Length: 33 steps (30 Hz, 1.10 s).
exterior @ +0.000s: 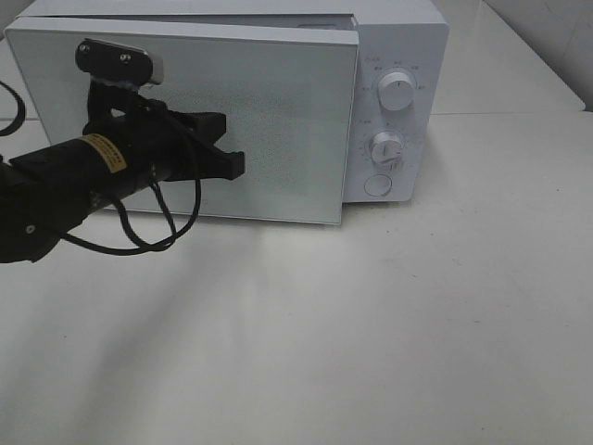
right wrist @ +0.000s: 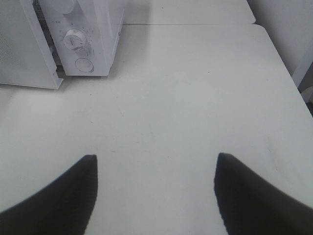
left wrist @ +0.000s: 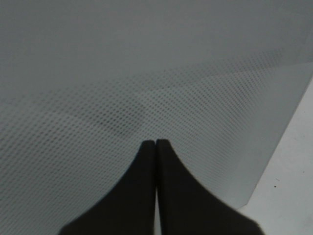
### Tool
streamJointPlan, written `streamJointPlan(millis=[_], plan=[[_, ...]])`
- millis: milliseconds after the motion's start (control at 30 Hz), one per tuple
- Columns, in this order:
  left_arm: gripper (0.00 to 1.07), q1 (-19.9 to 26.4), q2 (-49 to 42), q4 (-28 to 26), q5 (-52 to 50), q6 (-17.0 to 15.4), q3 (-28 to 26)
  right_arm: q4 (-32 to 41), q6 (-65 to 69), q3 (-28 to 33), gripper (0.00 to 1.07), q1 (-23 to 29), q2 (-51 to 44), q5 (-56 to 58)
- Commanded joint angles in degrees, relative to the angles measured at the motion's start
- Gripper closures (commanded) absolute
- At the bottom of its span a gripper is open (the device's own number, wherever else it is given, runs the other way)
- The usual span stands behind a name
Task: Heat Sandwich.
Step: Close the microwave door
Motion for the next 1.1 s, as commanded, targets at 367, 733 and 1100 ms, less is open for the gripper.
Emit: streamJointPlan(millis=[367,733,1100], plan=[[1.07,-3.7,4.6,-4.1,4.4,-0.1,-10.2,-0.2,0.2,0.4,0.41,-0.3,-1.5,-0.3],[1.07,-4.4,9.2,-6.7,8.3,-0.1,-18.9,-0.2,0.2,0.4,0.44,-0.3,-1.5,-0.3],[1.07,-4.4,12.6,-7.5,11.0,-0.1,-25.0,-0.2,0.2,0.4,0.44,-0.3,-1.5,-0.3]])
